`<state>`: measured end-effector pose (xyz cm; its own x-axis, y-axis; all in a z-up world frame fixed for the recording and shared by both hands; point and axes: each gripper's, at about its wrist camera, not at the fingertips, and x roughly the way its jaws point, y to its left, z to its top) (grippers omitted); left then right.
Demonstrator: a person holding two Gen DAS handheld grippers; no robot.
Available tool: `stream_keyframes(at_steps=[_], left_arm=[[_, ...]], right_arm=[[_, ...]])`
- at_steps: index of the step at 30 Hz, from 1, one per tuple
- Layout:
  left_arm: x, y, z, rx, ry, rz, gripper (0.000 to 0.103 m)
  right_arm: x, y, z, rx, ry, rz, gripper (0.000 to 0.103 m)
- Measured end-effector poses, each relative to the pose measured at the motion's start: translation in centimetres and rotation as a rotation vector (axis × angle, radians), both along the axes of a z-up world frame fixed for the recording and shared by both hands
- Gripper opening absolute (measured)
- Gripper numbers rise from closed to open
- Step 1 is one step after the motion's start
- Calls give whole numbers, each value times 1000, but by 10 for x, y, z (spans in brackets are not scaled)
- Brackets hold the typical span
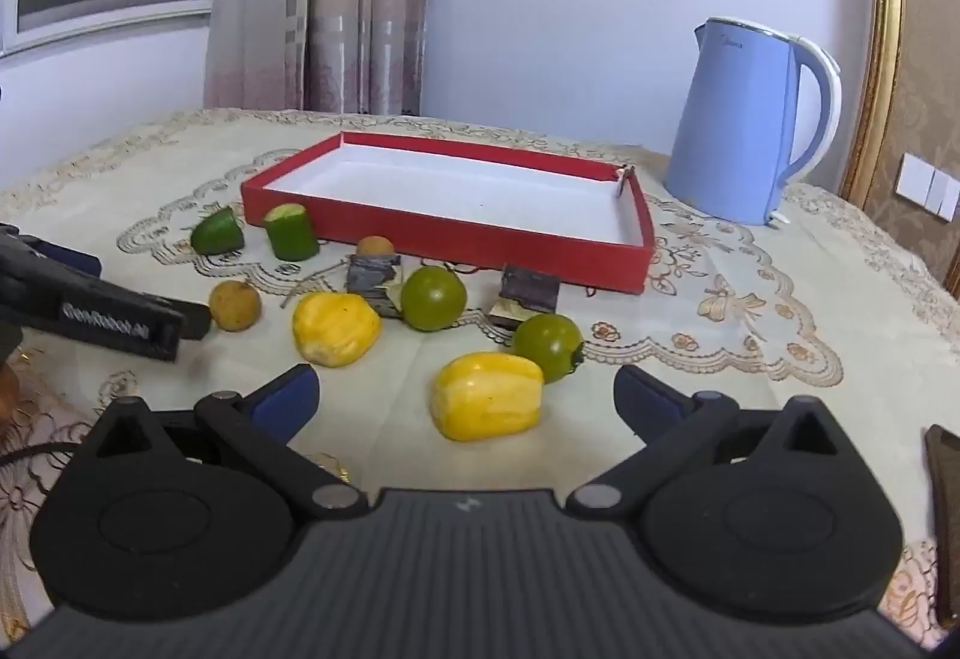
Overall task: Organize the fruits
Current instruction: 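Close the left gripper around the small brown round fruit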
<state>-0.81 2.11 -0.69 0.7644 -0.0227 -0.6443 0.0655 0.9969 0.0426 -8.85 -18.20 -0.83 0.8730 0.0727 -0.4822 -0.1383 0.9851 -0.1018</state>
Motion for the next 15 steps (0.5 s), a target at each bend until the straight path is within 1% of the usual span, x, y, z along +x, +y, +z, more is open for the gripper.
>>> stream_keyframes(at_steps=[3, 9, 12, 15], left_arm=[[1, -7, 3, 15, -14, -19, 103], [4, -34, 1, 93, -40, -129, 103], [5, -36, 1, 71, -36, -155, 103], [8, -31, 1, 35, -31, -157, 103]], right_arm=[[1, -1, 1, -2, -12, -9, 103], [2, 0, -2, -2, -11, -2, 103], [2, 0, -1, -5, -12, 4, 103], [3, 0, -2, -9, -8, 7, 103]])
